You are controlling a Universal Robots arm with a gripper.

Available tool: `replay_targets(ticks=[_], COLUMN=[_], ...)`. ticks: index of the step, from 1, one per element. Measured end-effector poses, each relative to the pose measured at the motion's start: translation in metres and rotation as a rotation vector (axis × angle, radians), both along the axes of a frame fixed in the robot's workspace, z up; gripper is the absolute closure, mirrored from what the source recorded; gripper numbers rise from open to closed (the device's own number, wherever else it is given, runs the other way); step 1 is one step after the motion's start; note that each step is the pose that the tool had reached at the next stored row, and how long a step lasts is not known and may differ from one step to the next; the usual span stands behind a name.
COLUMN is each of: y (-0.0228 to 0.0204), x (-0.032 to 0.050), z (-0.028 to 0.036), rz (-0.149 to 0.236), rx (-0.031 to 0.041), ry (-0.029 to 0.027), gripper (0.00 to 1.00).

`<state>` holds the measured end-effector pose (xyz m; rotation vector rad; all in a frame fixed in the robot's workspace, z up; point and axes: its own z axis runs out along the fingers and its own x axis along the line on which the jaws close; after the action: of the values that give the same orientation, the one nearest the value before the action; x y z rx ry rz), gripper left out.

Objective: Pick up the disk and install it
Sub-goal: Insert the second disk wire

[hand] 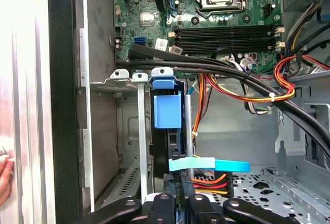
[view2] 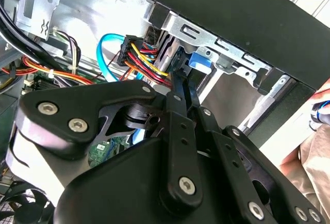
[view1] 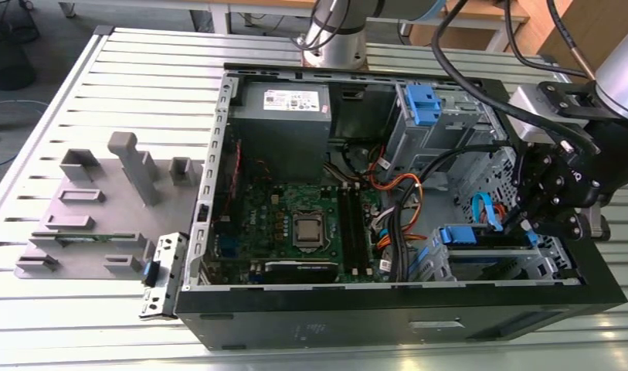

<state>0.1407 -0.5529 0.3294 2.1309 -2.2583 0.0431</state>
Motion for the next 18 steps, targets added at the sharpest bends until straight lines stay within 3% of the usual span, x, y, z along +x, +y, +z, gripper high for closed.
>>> replay_targets(ticks=[10,11,15,18], y=[0.0000,0.0000,0.0000,0.0000], x=[-0.0001,0.0000,-0.0001,0.0000], z=[-0.0009,-0.0009,-0.0006,0.0026], rz=[0.000,0.000,0.000,0.000], rx=[0.0011,0.0010,0.0003,0.0004], ry=[0.0001,0.0001,0.0001,0.0000], gripper=[0.83,0.76,0.76,0.76])
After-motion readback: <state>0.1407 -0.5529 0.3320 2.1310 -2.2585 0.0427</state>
